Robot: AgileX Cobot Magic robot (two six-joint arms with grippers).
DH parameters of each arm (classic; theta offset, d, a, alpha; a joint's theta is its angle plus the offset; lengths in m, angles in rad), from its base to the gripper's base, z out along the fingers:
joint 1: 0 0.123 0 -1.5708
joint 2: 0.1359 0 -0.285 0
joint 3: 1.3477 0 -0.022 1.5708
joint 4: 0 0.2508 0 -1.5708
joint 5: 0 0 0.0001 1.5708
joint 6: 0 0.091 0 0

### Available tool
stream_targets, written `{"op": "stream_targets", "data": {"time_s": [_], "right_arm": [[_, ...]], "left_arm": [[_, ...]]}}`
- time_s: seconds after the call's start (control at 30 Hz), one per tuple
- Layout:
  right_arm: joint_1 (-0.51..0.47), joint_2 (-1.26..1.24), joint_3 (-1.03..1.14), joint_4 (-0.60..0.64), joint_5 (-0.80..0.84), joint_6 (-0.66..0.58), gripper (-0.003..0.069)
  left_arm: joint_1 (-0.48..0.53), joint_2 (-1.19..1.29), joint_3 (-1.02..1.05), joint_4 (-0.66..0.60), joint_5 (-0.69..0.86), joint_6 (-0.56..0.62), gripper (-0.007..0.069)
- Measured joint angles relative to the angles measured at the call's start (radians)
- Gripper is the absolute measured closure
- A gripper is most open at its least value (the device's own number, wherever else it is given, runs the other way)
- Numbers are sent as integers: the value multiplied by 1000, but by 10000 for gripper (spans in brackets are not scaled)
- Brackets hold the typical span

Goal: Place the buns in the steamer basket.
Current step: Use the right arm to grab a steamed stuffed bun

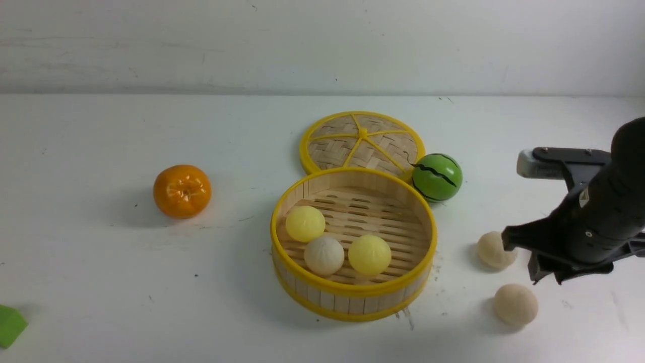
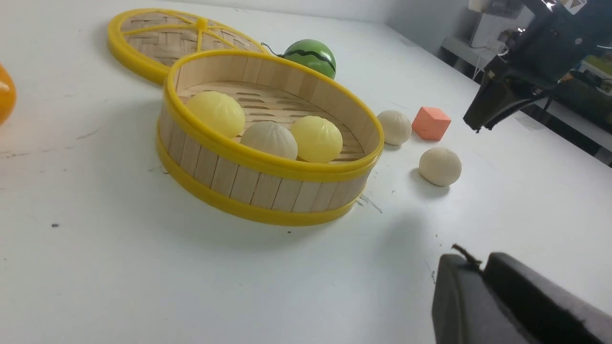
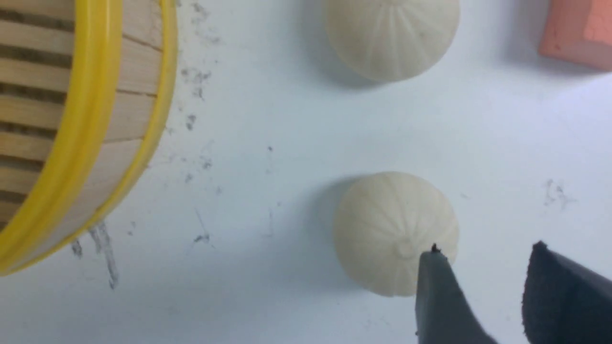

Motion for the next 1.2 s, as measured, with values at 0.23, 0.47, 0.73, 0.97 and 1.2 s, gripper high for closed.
{"op": "stream_targets", "data": {"time_s": [0.23, 0.47, 0.73, 0.97, 1.2], "right_arm": [[-1, 74, 0, 57, -37, -42, 384], [-1, 97, 0, 79, -63, -52, 384], [-1, 137, 0, 67, -84, -55, 392], [-1, 139, 0, 66, -82, -59, 469], [-1, 135, -8, 66, -32, -98, 648]], "left_arm": [[0, 0, 0, 0, 0, 0, 564], [0, 0, 0, 0, 0, 0, 556], [0, 0, 0, 0, 0, 0, 549], [0, 0, 0, 0, 0, 0, 543], [0, 0, 0, 0, 0, 0, 540]]}}
